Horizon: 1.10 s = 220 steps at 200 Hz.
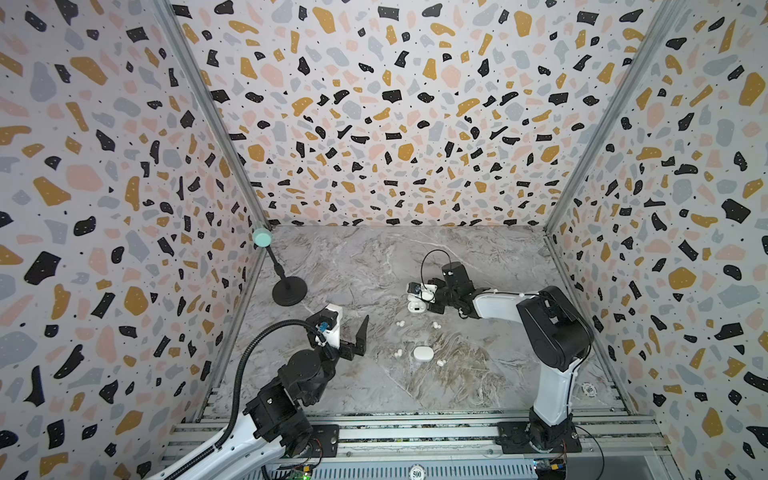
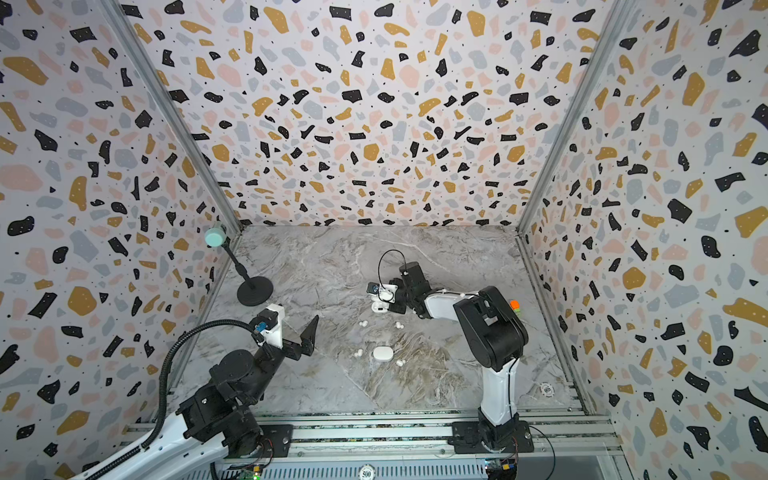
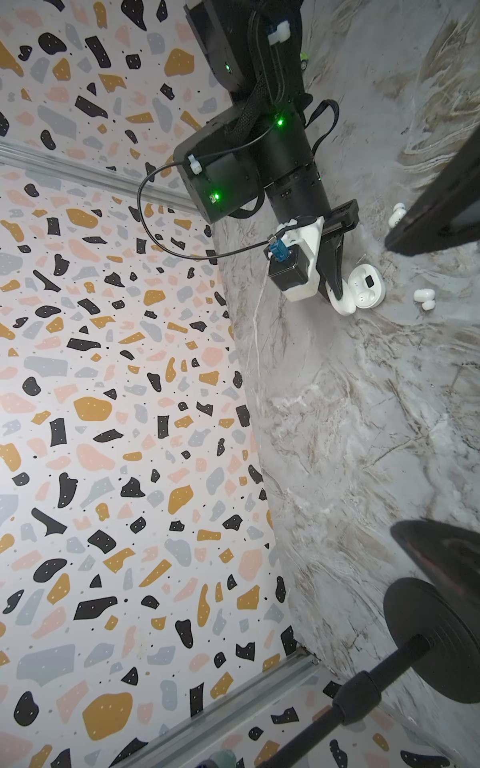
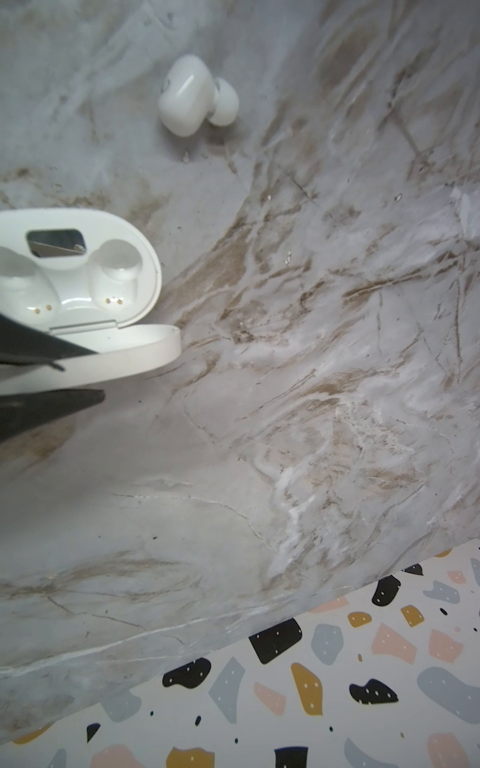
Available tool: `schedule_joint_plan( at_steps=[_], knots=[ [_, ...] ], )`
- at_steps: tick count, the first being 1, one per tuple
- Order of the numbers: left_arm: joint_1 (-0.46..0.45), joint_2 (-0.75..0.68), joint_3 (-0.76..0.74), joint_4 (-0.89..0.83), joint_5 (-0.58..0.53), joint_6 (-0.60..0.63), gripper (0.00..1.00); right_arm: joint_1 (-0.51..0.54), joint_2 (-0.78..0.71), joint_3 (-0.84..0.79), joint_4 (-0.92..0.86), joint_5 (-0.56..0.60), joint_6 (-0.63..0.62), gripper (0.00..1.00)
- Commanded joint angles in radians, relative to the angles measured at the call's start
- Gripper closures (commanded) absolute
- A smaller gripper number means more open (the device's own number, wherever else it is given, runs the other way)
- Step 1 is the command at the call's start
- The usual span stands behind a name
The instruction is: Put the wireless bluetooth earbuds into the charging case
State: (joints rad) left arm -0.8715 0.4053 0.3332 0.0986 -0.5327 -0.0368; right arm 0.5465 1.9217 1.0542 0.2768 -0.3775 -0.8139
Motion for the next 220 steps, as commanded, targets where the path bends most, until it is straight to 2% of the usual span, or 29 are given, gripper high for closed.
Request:
schedule_joint_plan(
  at_steps=[1,78,172,220],
  knots=[
    [-0.002,-0.002,-0.013,0.055,-0.010,0.014,0.00,0.011,0.004,0.033,-0.032,-0.004,-0.007,1.00],
    [-0.001,-0.003,-0.014,0.055,-0.010,0.014,0.00,0.017,0.012,0.044,-0.049,0.009,-0.008,1.00],
    [-0.002,-0.004,-0.014,0.058,-0.009,0.014,0.00,0.014,0.009,0.052,-0.047,0.006,0.028,0.89],
    [-0.002,-0.010,-0.016,0.059,-0.005,0.013,0.00,0.012,-0.007,0.046,-0.047,-0.002,0.028,0.78]
  ],
)
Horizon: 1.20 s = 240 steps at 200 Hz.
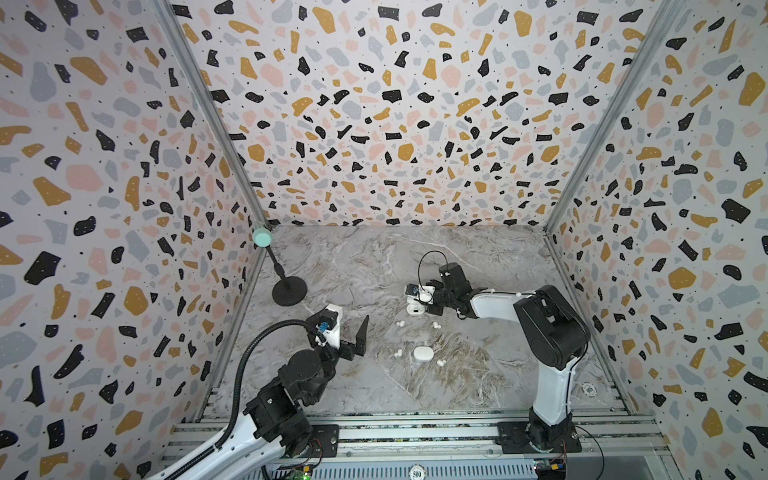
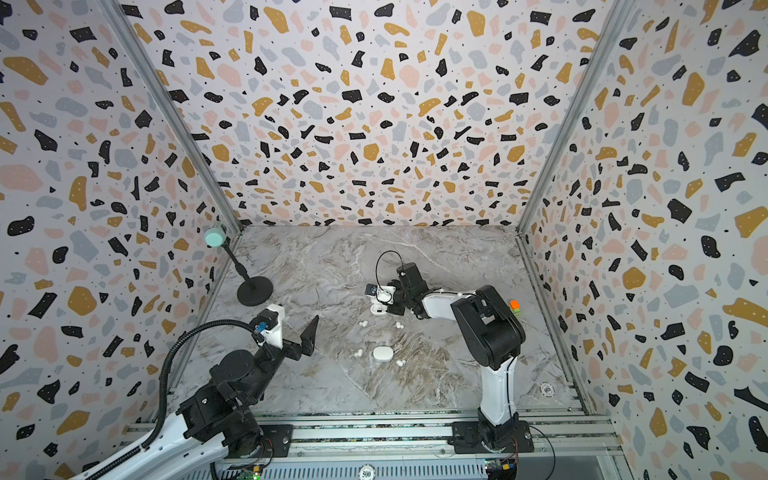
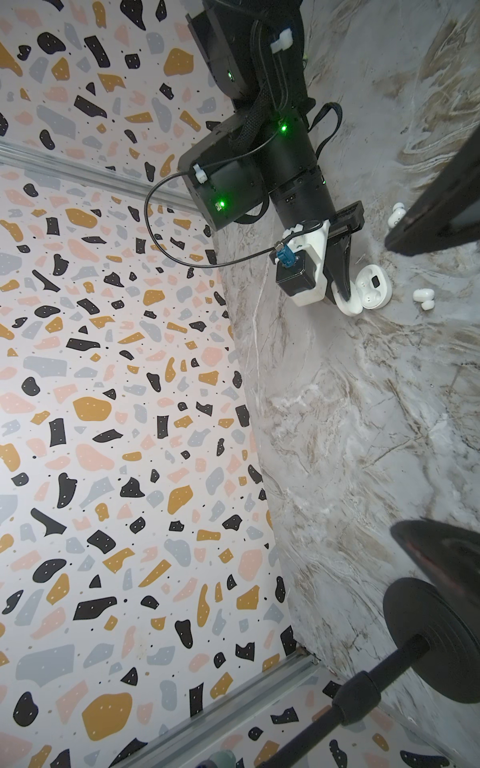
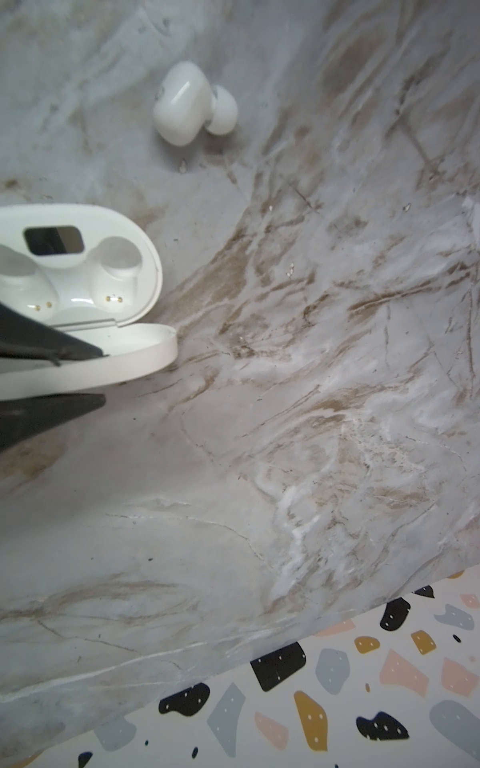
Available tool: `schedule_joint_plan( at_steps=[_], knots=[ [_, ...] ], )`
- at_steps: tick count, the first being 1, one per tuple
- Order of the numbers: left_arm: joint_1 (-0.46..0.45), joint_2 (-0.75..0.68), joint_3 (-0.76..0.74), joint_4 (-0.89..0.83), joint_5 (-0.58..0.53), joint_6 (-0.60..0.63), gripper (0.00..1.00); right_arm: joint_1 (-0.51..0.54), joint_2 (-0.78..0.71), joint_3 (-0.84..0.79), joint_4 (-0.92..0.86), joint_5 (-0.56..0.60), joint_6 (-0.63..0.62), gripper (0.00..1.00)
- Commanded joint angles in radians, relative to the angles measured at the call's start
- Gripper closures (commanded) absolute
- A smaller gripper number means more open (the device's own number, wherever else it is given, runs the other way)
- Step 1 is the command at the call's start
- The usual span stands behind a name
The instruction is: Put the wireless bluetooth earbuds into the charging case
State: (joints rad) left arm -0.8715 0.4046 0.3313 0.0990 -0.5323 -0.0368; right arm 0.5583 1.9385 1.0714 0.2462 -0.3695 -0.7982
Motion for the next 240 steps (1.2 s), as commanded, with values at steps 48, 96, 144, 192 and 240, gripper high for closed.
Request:
schedule_joint_plan(
  at_steps=[48,96,144,192,240],
  knots=[
    [-0.001,-0.012,-0.014,0.058,-0.003,0.013,0.00,-0.003,-0.040,0.030,-0.022,-0.012,0.016,0.71],
    [-0.002,-0.012,-0.014,0.058,-0.003,0.014,0.00,-0.006,-0.074,0.026,-0.014,-0.023,0.023,0.63],
    [-0.001,-0.012,-0.016,0.059,-0.002,0.014,0.00,-0.007,-0.117,0.038,-0.035,-0.030,0.028,0.57],
    [-0.001,-0.010,-0.014,0.060,-0.001,0.006,0.00,0.000,-0.253,-0.018,-0.015,-0.030,0.042,0.56],
    [0.000,-0.008,0.029,0.042,-0.022,-0.021,0.00,0.011,-0.528,-0.167,0.255,-0.014,0.290,0.27]
  ],
)
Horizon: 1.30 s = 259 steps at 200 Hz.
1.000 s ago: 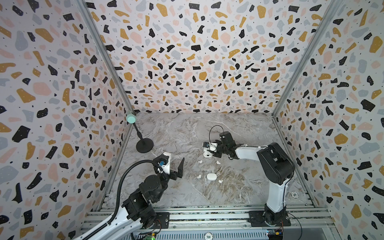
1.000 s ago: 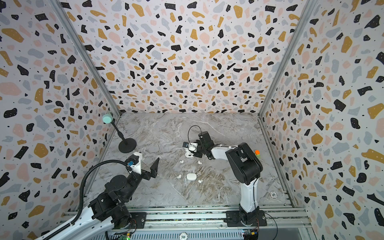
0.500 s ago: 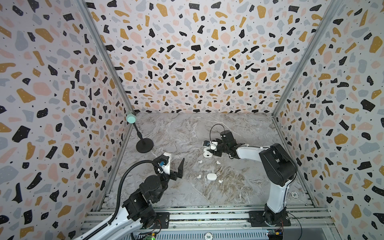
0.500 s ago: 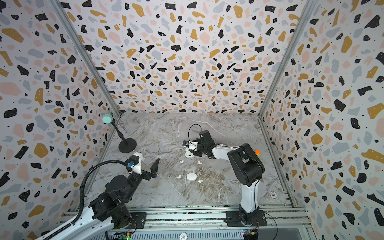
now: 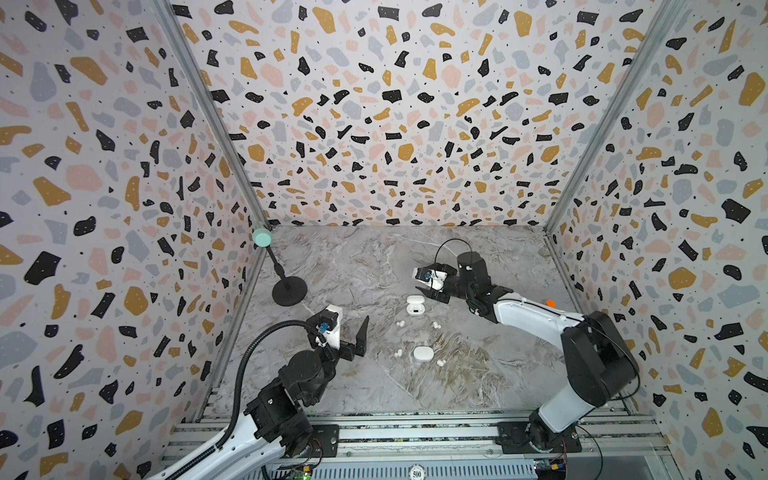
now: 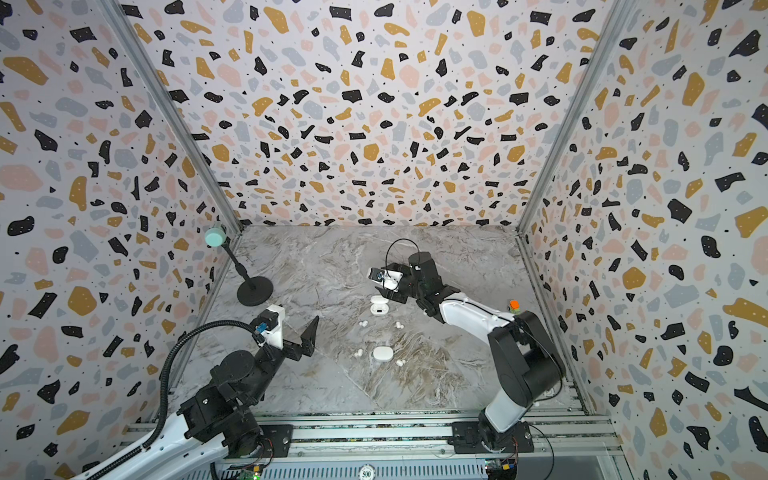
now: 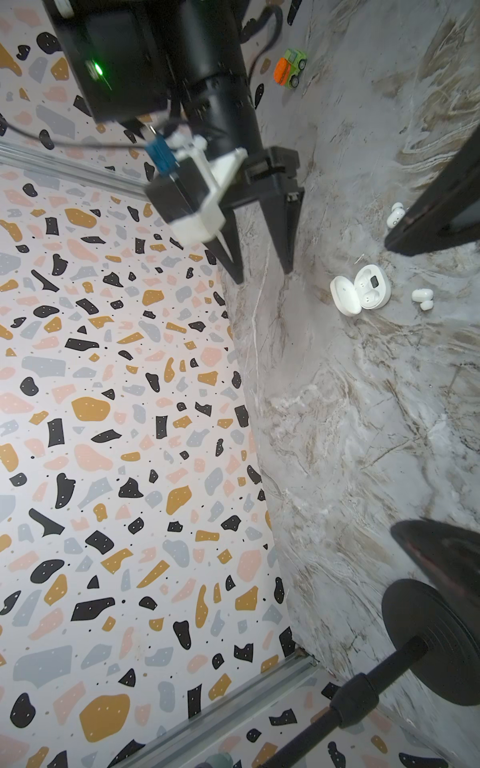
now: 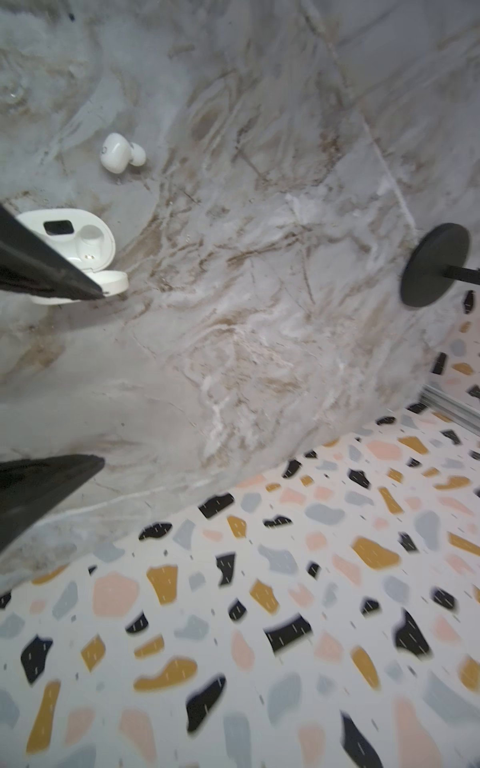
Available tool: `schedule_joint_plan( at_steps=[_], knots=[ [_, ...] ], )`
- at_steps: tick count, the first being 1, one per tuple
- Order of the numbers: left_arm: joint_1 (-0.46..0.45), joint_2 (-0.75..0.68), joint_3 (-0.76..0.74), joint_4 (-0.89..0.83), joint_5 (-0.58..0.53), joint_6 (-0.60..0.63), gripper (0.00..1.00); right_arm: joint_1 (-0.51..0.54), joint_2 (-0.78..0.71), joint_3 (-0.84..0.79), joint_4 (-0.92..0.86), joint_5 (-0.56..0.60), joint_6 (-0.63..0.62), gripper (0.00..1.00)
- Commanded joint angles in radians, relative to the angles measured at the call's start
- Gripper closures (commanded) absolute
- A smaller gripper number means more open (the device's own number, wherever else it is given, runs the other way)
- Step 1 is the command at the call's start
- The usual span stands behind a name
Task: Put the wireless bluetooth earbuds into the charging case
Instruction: 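Open the right gripper and raise it away from the case, then move the open right gripper over the loose earbuds beside the case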
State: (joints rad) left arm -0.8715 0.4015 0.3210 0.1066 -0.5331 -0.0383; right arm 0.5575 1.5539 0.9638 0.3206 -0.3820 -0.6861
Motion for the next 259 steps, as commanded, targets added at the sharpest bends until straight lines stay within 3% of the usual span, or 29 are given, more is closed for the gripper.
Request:
schedule_joint_plan(
  at_steps=[1,6,8,10,48,81,118,144,181,238,259],
  knots=[
    [0.000,-0.005,0.041,0.033,-0.022,-0.021,0.00,0.012,-0.149,-0.062,0.187,0.000,0.187,0.25],
    [0.000,-0.007,0.050,0.027,-0.026,-0.030,0.00,0.014,-0.170,-0.075,0.211,0.006,0.211,0.18],
    [0.000,-0.009,0.054,0.025,-0.027,-0.034,0.00,0.018,-0.187,-0.084,0.230,0.015,0.226,0.05],
    [0.000,-0.011,0.058,0.022,-0.027,-0.038,0.00,0.020,-0.196,-0.091,0.240,0.021,0.237,0.00],
    [0.000,-0.035,0.153,-0.040,0.014,-0.142,0.00,0.058,-0.354,-0.151,0.337,0.189,0.505,0.01],
    [-0.001,0.007,0.209,-0.093,-0.023,-0.240,0.00,0.078,-0.472,-0.140,0.192,0.265,0.759,0.01],
    [0.000,0.218,0.357,-0.229,-0.001,-0.291,0.00,0.108,-0.595,-0.146,-0.019,0.385,0.985,0.01],
    [0.000,0.390,0.444,-0.330,-0.044,-0.336,0.00,0.116,-0.648,-0.119,-0.215,0.441,1.113,0.01],
    [0.000,0.576,0.531,-0.409,-0.057,-0.391,0.00,0.119,-0.665,-0.090,-0.385,0.450,1.170,0.01],
    [0.001,0.601,0.494,-0.346,-0.064,-0.439,0.00,0.146,-0.608,0.003,-0.606,0.677,1.306,0.01],
    [0.003,0.590,0.480,-0.335,-0.070,-0.433,0.00,0.175,-0.618,0.025,-0.676,0.830,1.391,0.01]
  ],
)
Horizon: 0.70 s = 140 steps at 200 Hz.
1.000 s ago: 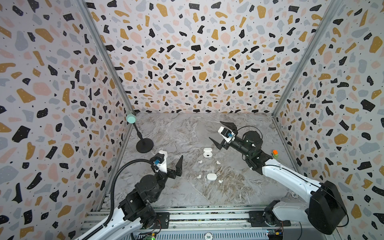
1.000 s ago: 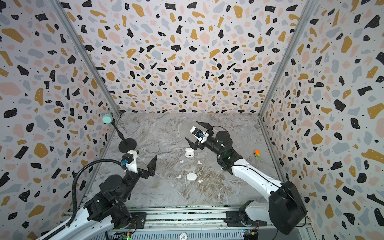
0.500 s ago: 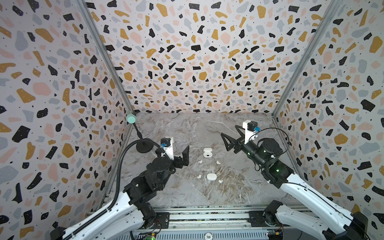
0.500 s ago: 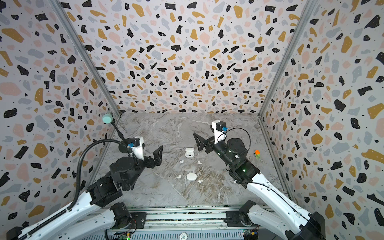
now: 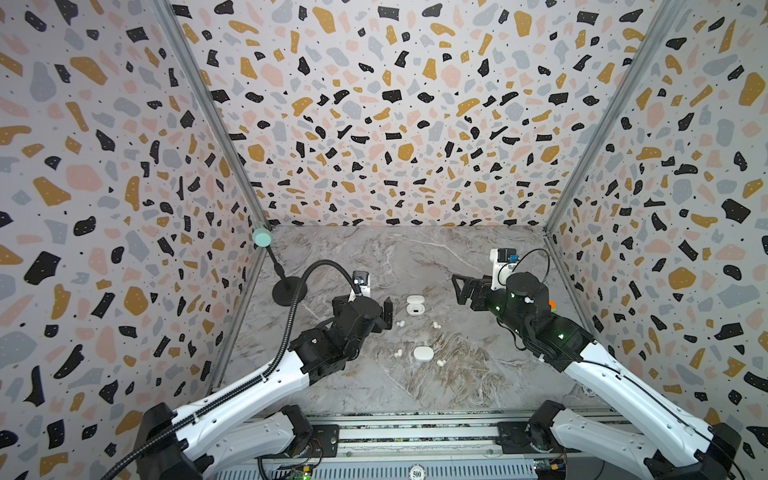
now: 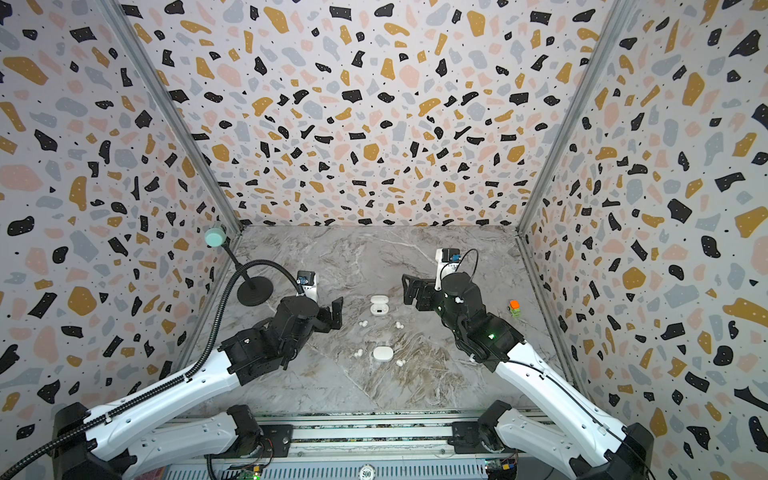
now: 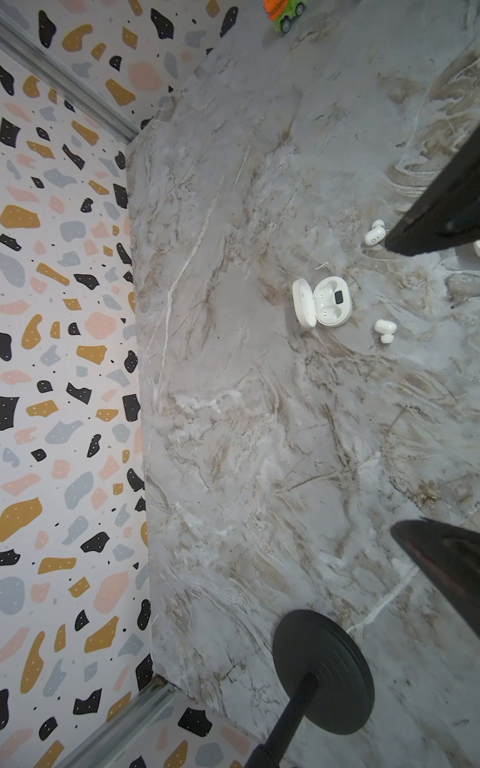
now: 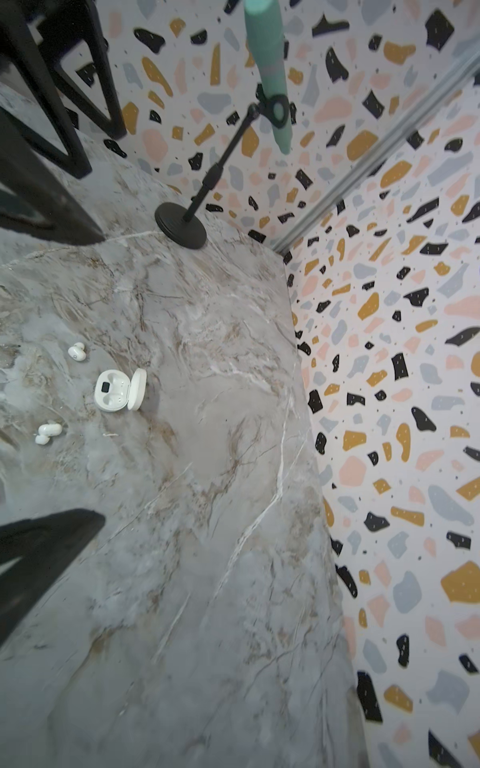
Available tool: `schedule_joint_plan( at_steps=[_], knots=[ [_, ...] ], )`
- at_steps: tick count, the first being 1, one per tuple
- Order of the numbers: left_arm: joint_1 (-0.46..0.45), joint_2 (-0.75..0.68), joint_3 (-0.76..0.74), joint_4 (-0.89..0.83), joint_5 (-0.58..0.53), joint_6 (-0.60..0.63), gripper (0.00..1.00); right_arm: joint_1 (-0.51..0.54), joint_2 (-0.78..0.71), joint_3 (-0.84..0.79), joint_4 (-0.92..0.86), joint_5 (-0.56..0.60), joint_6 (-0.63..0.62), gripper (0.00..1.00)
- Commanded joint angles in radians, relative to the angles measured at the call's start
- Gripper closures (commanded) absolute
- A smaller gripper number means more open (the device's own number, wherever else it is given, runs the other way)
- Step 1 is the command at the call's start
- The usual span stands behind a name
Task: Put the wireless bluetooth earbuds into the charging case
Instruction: 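Move the open right gripper over the loose earbuds beside the case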
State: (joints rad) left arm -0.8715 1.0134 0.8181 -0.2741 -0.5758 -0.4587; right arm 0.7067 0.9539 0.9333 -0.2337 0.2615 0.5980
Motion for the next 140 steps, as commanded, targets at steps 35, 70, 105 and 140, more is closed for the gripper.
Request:
schedule_joint_plan(
  at_steps=[35,70,105,140],
  knots=[
    [0.005,-0.024,-0.020,0.055,-0.026,0.000,0.00,0.024,-0.020,0.139,-0.316,0.314,0.265,0.01],
    [0.012,-0.032,-0.022,0.057,-0.029,0.003,0.00,-0.025,-0.015,0.177,-0.371,0.222,0.134,0.01],
    [0.012,-0.056,-0.036,0.059,-0.039,0.009,0.00,-0.073,-0.012,0.185,-0.402,0.130,0.044,0.01],
    [0.013,-0.064,-0.035,0.051,-0.056,0.017,0.00,-0.075,-0.112,0.059,-0.292,0.124,0.081,0.01]
  ],
)
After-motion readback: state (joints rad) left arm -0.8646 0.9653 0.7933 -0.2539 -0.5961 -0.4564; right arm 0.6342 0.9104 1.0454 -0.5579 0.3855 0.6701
